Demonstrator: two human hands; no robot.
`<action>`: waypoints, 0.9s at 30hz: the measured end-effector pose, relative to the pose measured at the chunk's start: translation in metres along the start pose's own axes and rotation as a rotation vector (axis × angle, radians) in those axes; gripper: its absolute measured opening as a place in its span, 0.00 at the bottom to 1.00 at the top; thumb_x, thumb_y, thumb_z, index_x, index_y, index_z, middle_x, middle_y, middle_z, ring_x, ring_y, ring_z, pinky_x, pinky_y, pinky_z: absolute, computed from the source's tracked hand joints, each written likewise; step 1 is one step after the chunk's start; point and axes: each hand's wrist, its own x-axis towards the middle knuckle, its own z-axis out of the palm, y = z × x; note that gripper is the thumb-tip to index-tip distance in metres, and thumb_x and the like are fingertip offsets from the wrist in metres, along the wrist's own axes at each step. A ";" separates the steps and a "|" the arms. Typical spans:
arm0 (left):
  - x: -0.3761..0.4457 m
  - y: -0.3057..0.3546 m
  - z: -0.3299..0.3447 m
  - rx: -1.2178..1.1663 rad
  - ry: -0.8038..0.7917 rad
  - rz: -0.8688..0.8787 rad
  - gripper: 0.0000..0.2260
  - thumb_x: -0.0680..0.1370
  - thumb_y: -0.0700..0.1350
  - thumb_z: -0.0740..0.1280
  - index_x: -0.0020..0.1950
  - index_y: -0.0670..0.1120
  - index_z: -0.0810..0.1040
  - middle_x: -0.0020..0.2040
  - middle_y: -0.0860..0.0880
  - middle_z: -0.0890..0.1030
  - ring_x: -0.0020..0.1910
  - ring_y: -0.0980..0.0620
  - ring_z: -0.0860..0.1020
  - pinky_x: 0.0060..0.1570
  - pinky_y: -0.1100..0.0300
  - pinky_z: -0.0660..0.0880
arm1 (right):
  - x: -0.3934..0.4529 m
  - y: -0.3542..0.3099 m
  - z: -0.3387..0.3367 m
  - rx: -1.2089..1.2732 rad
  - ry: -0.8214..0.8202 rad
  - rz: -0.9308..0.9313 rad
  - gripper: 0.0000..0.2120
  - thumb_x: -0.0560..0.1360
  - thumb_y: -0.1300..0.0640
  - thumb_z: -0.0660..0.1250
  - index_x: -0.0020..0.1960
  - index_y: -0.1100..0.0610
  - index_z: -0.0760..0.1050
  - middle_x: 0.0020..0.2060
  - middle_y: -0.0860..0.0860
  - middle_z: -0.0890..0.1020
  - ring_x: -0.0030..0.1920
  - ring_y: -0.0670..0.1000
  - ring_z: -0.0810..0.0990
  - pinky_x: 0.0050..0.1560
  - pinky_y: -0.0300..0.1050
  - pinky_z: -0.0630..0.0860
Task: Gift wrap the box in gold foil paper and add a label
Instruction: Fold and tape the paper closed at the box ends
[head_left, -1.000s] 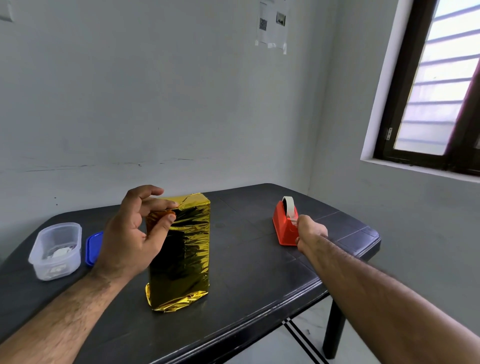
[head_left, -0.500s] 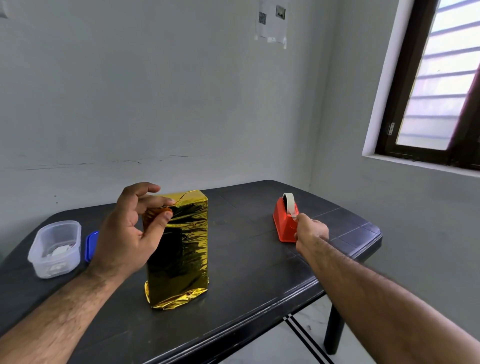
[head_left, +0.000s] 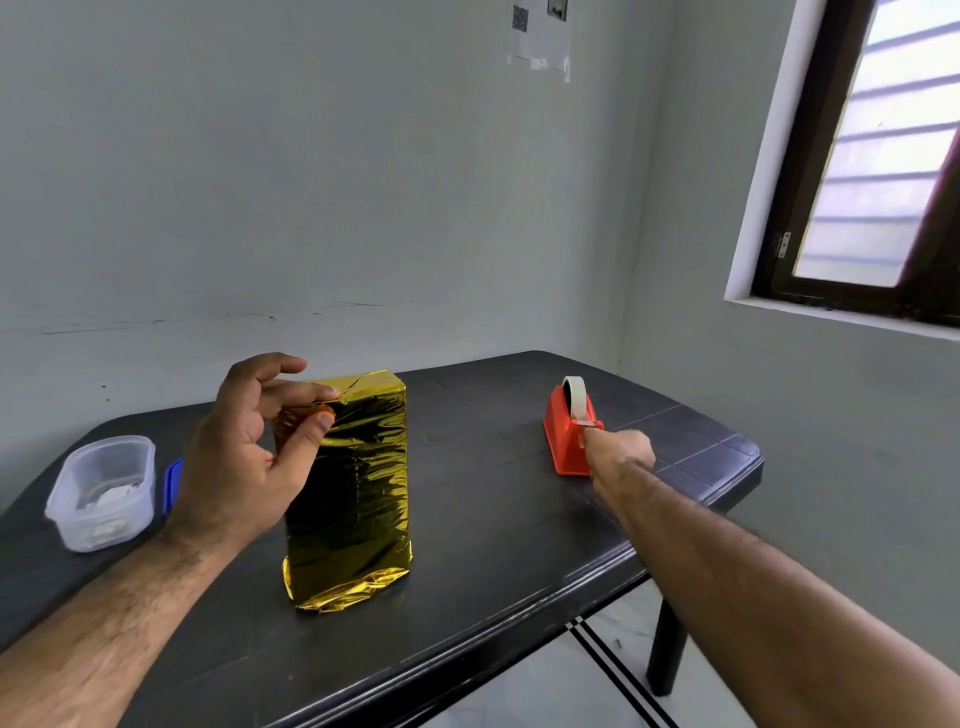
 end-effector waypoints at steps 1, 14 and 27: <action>0.000 -0.001 0.000 0.001 0.002 -0.005 0.27 0.75 0.39 0.76 0.66 0.59 0.68 0.56 0.59 0.84 0.59 0.70 0.80 0.55 0.70 0.78 | 0.000 -0.001 -0.003 -0.091 -0.066 0.035 0.20 0.75 0.54 0.78 0.62 0.62 0.79 0.46 0.55 0.82 0.41 0.53 0.82 0.38 0.47 0.80; -0.005 0.003 0.004 0.002 -0.037 -0.092 0.27 0.76 0.36 0.77 0.70 0.48 0.69 0.54 0.58 0.86 0.58 0.66 0.82 0.49 0.63 0.78 | -0.089 -0.066 -0.013 0.291 -0.961 -0.438 0.07 0.74 0.57 0.72 0.38 0.49 0.79 0.46 0.54 0.79 0.44 0.49 0.79 0.44 0.50 0.74; 0.000 0.012 -0.014 0.070 -0.063 -0.224 0.27 0.79 0.41 0.75 0.69 0.61 0.66 0.52 0.68 0.85 0.61 0.65 0.80 0.61 0.59 0.79 | -0.206 -0.166 0.003 -0.143 -1.400 -0.984 0.04 0.78 0.56 0.70 0.52 0.52 0.78 0.66 0.51 0.83 0.72 0.48 0.76 0.74 0.54 0.67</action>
